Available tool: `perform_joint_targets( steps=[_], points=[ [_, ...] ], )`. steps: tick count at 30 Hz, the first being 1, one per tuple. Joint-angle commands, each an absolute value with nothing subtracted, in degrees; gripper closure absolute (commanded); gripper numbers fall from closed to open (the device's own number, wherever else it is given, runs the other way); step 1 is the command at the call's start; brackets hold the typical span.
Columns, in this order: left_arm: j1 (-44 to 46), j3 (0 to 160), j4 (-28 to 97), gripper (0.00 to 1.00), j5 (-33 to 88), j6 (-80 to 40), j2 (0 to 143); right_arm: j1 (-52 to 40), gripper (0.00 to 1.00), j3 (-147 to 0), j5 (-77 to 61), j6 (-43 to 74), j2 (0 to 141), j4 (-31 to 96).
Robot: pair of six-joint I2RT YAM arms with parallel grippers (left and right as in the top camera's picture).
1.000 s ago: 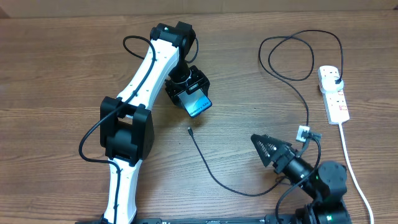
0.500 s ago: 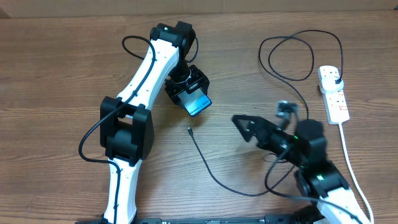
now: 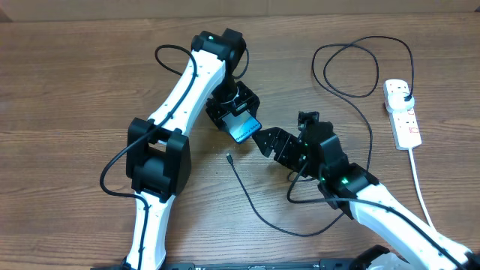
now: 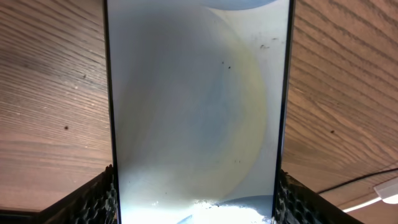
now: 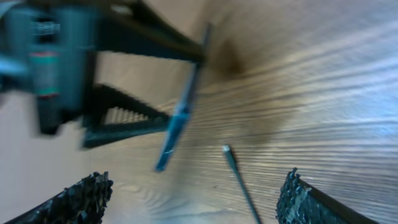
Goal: Plug charger to phone and switch on socket
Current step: 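Swing the right gripper from rest toward the held phone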
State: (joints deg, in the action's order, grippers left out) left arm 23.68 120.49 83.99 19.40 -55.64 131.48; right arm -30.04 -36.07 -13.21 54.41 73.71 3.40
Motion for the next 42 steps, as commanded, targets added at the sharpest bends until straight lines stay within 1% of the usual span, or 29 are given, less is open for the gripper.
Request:
perform_joint_targets(
  steps=[1,9,14,16,17,18,20,21,26,31,37,42],
  points=[
    [24.82,122.19,83.40,0.96,17.67,-58.39,131.46,-30.26,0.12,-38.35,-11.40,57.10,76.58,2.55],
    [26.11,122.19,82.00,0.96,17.02,-59.29,131.46,-30.30,0.16,-38.50,-11.64,60.25,81.41,-3.90],
    [26.28,122.19,82.54,0.95,13.89,-59.55,131.46,-30.24,0.16,-39.51,-11.16,58.41,82.74,-1.58],
    [26.24,122.19,82.89,0.96,12.56,-58.61,131.46,-30.13,0.13,-39.53,-10.63,56.80,82.65,-0.27],
    [26.24,122.19,82.94,0.81,12.19,-57.95,131.46,-29.91,0.10,-39.53,-10.63,56.27,82.63,0.43],
    [26.24,122.19,83.07,0.62,11.90,-57.49,131.46,-29.63,0.08,-39.53,-10.90,55.64,82.43,1.34],
    [26.26,122.19,83.83,0.06,11.25,-57.39,131.46,-28.95,0.04,-39.55,-11.18,55.24,81.49,3.75],
    [26.28,122.19,84.25,0.01,10.74,-57.39,131.46,-28.53,0.00,-39.59,-11.16,55.20,80.77,5.34],
    [26.70,121.91,86.46,0.00,8.62,-57.41,131.46,-25.17,0.00,-40.38,-11.14,53.30,74.15,13.91],
    [28.08,120.27,86.50,0.00,6.44,-57.87,131.46,-21.37,0.00,-40.38,-11.14,50.59,63.66,21.17],
    [30.87,114.26,80.60,0.00,6.42,-60.05,131.46,-15.97,0.00,-40.38,-11.16,45.58,51.42,28.21],
    [31.77,108.09,74.32,0.00,7.68,-60.69,131.46,-11.51,0.00,-40.36,-11.20,43.77,45.52,34.74]
  ],
)
